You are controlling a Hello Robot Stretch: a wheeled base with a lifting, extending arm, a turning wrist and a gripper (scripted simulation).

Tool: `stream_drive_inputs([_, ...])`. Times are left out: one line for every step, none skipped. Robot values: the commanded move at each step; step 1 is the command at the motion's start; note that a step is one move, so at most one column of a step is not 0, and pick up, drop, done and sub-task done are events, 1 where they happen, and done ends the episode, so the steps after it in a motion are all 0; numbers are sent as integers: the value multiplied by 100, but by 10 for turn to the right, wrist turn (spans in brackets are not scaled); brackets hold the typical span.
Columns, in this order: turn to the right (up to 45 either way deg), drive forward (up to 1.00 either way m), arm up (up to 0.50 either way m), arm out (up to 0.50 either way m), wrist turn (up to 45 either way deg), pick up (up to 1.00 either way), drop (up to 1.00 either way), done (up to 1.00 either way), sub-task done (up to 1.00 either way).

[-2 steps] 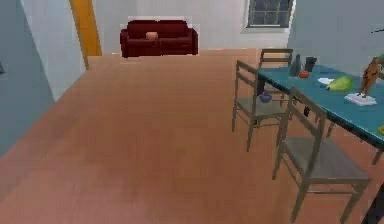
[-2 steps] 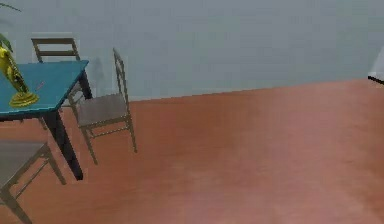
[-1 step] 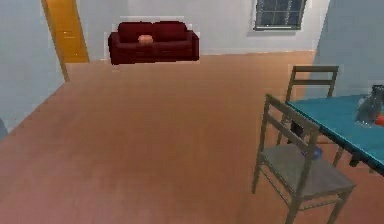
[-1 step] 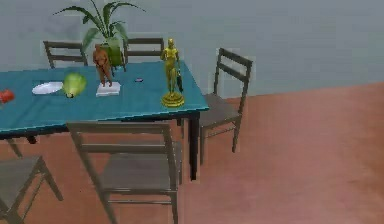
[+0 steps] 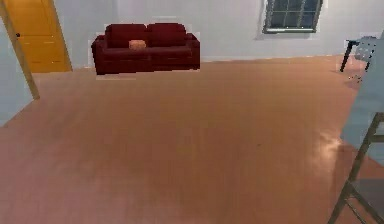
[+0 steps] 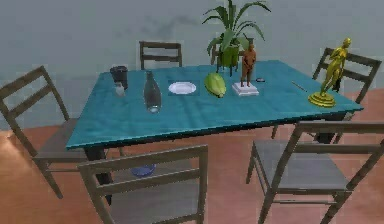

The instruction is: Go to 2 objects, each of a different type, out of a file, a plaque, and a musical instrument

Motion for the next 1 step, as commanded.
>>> stream_drive_inputs([30, 0, 0, 0, 0, 0, 0, 0, 0])
